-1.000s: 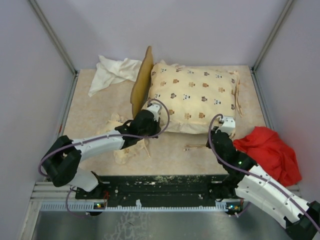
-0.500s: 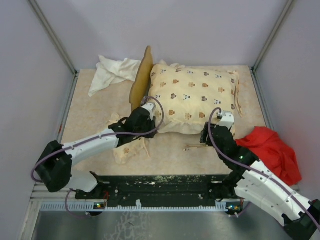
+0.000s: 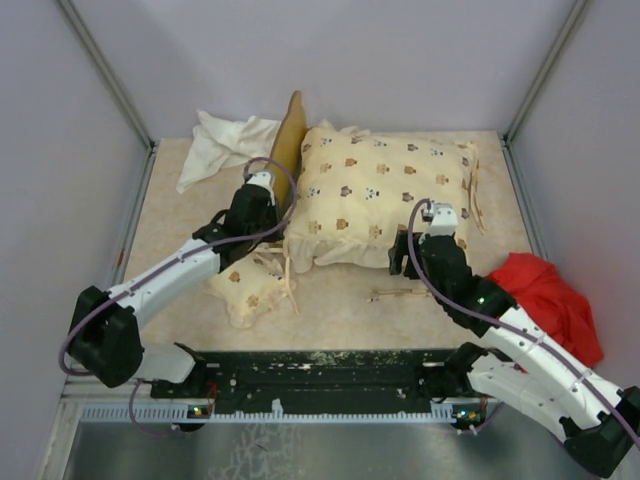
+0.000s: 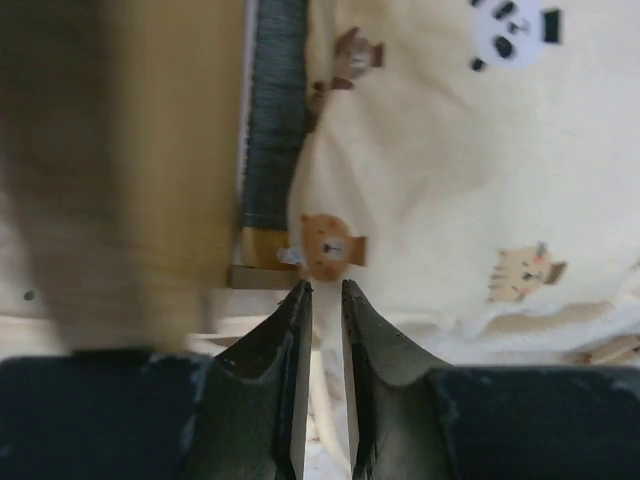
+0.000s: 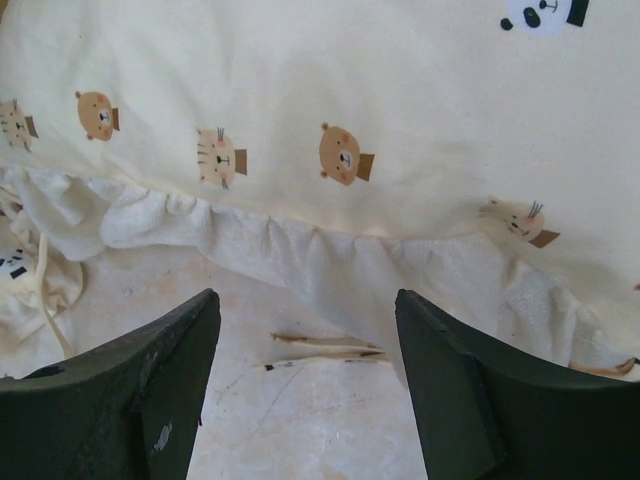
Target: Set up the pet bed
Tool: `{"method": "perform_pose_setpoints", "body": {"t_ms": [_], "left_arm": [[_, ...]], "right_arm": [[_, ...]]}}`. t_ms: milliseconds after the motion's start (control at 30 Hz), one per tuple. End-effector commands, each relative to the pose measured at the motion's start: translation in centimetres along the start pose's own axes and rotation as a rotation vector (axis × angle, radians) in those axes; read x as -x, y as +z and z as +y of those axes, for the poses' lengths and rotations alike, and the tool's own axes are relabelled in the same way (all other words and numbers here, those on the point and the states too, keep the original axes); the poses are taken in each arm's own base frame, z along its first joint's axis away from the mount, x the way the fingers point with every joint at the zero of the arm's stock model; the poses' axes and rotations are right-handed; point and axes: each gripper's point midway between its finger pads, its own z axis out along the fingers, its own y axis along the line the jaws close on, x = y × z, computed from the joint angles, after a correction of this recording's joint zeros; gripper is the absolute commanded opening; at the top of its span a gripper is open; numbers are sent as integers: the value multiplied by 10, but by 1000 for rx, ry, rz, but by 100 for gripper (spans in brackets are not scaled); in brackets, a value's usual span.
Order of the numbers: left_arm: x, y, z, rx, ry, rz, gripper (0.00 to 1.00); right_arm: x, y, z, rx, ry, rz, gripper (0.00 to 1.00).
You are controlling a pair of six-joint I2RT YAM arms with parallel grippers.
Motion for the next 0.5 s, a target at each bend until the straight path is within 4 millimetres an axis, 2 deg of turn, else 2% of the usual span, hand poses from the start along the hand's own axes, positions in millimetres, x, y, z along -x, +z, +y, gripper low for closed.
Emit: {"method": "perform_pose_setpoints", "body": {"t_ms": [0,200,333,467], "left_arm": [[24,5,30,95,-6,-53,22],[55,24,76,207,-41,-81,17],[82,29,90,247,-34,-111,17],[105,26,100,278,-40,-138,18]], "right_arm": [[29,-2,14,63,6,-83,71],[23,-2,16,73,11,-54,70],[21,-5,3,-7,32,-26,70],[25,-9,-7,-65,56,-30,70]]}}
